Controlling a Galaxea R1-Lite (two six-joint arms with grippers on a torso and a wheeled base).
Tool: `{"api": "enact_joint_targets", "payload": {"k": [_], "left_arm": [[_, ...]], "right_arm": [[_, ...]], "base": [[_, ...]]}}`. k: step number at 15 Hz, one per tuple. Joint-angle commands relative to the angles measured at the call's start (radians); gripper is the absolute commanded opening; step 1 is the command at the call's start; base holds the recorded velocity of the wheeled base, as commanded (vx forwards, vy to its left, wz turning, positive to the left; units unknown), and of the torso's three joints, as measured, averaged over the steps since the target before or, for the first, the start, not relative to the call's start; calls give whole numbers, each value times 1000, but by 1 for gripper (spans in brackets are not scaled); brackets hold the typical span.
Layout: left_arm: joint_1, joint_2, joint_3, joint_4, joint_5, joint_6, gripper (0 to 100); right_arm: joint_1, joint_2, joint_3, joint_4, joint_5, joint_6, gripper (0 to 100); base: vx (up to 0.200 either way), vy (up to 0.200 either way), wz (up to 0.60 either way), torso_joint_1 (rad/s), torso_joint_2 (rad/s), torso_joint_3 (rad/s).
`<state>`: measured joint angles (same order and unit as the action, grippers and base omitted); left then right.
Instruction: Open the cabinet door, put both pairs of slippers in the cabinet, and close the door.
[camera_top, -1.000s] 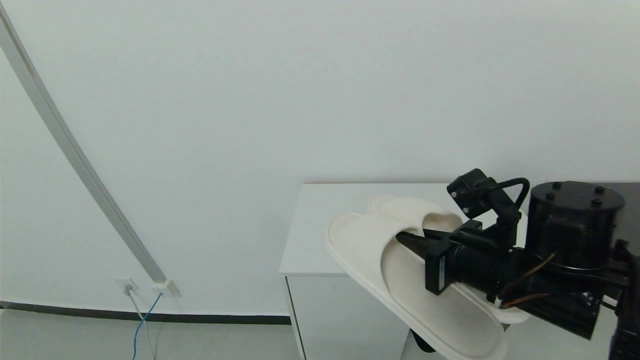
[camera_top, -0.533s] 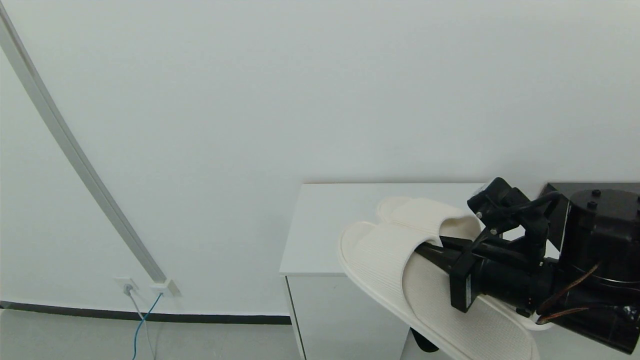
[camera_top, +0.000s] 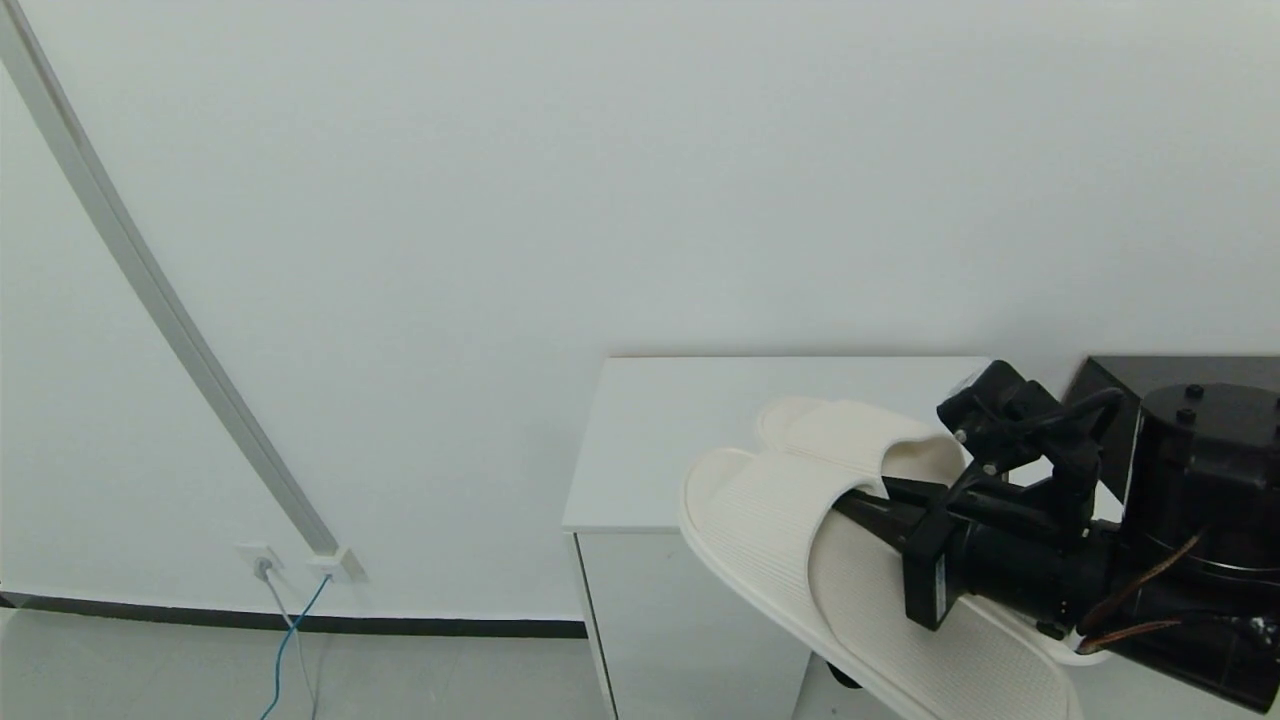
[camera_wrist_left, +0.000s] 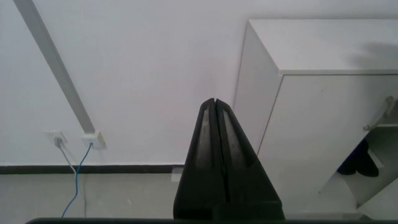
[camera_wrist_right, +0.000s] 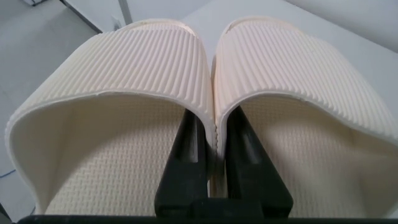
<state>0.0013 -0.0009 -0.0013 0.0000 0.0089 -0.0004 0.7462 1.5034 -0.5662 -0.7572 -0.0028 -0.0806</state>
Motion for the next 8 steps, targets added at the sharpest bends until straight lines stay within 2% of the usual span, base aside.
{"api": "enact_joint_targets", "payload": {"k": [1, 3, 8], "left_arm": [[0, 1, 0, 0, 0, -1, 0], [0, 1, 0, 0, 0, -1, 0], [0, 1, 0, 0, 0, -1, 0]], "right_arm": [[1, -2, 8, -1, 0, -1, 0], [1, -14, 9, -1, 1, 1, 0], [5, -9, 11, 1, 1, -1, 0]], "base": [[-200, 0, 0, -2, 2, -2], [-200, 0, 0, -5, 0, 2], [0, 0, 0, 0, 0, 0]]}}
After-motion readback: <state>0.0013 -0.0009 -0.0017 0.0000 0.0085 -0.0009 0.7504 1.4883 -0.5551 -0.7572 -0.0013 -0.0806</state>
